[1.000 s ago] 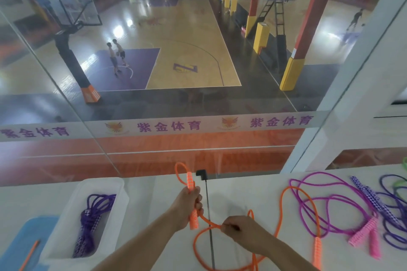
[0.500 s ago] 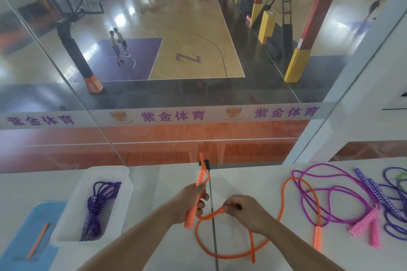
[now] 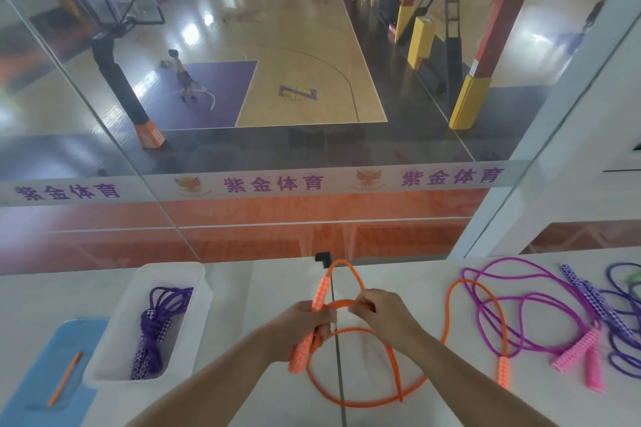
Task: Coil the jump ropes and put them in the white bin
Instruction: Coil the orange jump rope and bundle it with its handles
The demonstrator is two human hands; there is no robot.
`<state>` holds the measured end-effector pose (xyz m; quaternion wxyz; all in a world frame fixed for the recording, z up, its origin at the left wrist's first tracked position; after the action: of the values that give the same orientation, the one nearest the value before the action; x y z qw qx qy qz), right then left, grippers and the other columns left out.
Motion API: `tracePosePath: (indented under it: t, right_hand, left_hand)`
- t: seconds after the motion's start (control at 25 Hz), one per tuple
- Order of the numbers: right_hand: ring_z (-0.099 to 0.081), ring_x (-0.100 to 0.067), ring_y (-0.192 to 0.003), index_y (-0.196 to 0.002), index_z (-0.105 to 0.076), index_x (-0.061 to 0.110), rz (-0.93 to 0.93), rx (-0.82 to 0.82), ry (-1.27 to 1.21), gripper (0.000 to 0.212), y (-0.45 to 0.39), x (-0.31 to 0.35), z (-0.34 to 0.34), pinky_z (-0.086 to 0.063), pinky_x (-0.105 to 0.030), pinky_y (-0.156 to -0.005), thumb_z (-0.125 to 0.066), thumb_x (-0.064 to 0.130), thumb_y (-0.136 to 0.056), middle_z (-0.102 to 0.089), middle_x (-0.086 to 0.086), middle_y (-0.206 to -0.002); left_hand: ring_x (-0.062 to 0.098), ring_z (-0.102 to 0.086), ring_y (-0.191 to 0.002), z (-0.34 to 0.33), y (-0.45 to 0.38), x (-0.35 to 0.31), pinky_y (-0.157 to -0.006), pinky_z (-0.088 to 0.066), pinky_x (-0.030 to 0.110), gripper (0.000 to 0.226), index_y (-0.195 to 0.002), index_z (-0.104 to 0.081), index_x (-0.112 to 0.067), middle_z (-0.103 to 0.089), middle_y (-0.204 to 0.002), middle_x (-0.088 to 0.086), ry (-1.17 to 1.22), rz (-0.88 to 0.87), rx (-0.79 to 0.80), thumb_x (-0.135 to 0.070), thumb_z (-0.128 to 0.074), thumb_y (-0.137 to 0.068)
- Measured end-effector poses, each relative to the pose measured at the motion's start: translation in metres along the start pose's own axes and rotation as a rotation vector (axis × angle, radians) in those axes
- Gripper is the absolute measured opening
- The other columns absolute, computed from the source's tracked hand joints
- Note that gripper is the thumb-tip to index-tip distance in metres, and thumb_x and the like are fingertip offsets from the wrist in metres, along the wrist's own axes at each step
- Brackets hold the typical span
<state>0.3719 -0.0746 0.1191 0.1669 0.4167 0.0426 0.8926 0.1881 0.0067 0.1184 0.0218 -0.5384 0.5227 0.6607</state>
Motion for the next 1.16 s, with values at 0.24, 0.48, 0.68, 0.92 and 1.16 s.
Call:
tracePosePath:
  t: [0.24,0.48,0.68,0.92,1.16]
  right_hand:
    - [-0.059,-0.011,-0.079,-0.084,-0.064,0.021,-0.16,-0.172,0.03,0.019,0.003,-0.063,0.052,-0.039,-0.008,-0.066,-0.056,0.023,-0.1,-0.063,0.013,-0.078]
    - [-0.054,0.003,-0.068,-0.099,-0.068,0.028,-0.194,-0.03,-0.192,0.024,0.018,-0.038,0.018,-0.038,-0.009,-0.062,-0.045,0.025,-0.105,-0.06,0.018,-0.074]
    - [-0.043,-0.007,-0.053,-0.093,-0.066,0.033,-0.133,0.136,-0.259,0.026,0.017,0.006,-0.021,-0.036,-0.02,-0.053,-0.043,0.03,-0.105,-0.049,0.009,-0.058]
    - [-0.063,0.009,-0.08,-0.083,-0.061,0.042,-0.02,0.11,-0.202,0.028,0.013,0.026,-0.024,-0.044,-0.009,-0.072,-0.051,0.026,-0.103,-0.068,0.016,-0.084]
    - [-0.051,-0.007,-0.058,-0.075,-0.064,0.017,-0.105,0.143,-0.069,0.037,0.008,0.019,-0.031,-0.04,-0.019,-0.056,-0.052,0.042,-0.1,-0.062,-0.002,-0.07]
  left_hand:
    - [0.004,-0.042,-0.037,0.076,-0.005,0.003,-0.036,-0.04,0.017,0.007,-0.088,-0.058,-0.008,-0.051,-0.057,-0.001,0.512,-0.074,-0.265,-0.008,-0.061,-0.094]
    - [0.007,-0.031,-0.039,0.056,-0.009,0.009,-0.039,-0.033,0.02,0.016,-0.097,-0.055,-0.011,-0.038,-0.057,-0.003,0.653,-0.098,-0.221,-0.027,-0.059,-0.099]
    - [0.013,-0.036,-0.05,0.002,-0.008,0.006,-0.05,-0.039,0.029,0.031,-0.121,-0.056,-0.009,-0.037,-0.062,0.001,0.534,-0.09,-0.113,-0.032,-0.057,-0.101]
    - [0.015,-0.04,-0.051,-0.017,-0.01,0.01,-0.055,-0.042,0.031,0.031,-0.102,-0.061,-0.005,-0.043,-0.061,0.002,0.306,-0.071,-0.117,-0.036,-0.058,-0.1]
    - [0.017,-0.053,-0.068,-0.006,-0.015,0.018,-0.059,-0.047,0.03,0.032,-0.107,-0.066,-0.005,-0.06,-0.086,0.009,0.285,-0.048,-0.197,-0.035,-0.064,-0.097]
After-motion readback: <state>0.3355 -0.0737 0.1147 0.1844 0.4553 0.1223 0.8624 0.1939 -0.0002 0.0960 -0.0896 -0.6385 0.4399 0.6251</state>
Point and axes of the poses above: each hand's wrist, its own y-axis away from the middle knuckle, its own z-axis out of the back of the hand, x = y × z, the point moved 2 cm from there along -y, towards the middle knuckle
